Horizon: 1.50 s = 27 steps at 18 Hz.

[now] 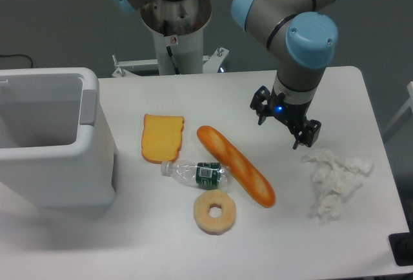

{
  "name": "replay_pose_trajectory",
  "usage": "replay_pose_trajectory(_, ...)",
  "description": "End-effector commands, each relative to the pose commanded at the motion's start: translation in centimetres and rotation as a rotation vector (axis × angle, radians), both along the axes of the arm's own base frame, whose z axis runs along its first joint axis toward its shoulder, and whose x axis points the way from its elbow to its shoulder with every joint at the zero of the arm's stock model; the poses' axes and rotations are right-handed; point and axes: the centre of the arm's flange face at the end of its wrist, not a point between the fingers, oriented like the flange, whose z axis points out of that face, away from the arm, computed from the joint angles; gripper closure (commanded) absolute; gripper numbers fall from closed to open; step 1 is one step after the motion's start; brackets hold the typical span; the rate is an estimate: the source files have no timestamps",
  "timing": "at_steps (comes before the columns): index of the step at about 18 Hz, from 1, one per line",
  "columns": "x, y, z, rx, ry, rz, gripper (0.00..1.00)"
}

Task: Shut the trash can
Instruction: 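Move the gripper over the table toward the white trash can lid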

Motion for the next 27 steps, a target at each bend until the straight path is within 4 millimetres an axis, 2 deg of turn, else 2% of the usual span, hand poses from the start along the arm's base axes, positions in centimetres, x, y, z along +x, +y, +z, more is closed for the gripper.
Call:
replay_pose_trajectory(4, 0.2, 0.1, 0.2, 0.003, 0.002, -0.005, 0.00)
replay_pose_trajectory(8, 1.6, 1.6, 0.4, 0.013, 0.035, -0.032, 0.00)
replay_pose_trajectory(10, 2.0, 1.7, 0.5, 0.010, 0.043, -0.028, 0.00)
replay_pose_trajectory(13, 3.4, 1.6, 2.6, 0.029, 0.065, 0.002, 0.00)
replay_pose_trajectory(15, 4.9, 2.3, 3.6, 0.053, 0.067, 0.067, 0.00)
replay_pose_trajectory(18, 7.2, 3.9, 3.9, 0.059, 0.064, 0.096, 0.00)
replay_pose_trajectory(19, 8.0, 3.7, 4.4, 0.067, 0.066, 0.106, 0.00)
replay_pose_trajectory(21, 10.0, 4.5, 5.9, 0.108, 0.060, 0.111, 0.00)
replay_pose_trajectory(23, 11.8, 4.2, 7.7, 0.151, 0.049, 0.171, 0.00)
replay_pose_trajectory(24, 12.9, 4.0, 8.5, 0.167, 0.047, 0.214, 0.00)
replay_pose_trajectory(27, 18.4, 5.5, 10.5, 0.200, 0.030, 0.221, 0.00)
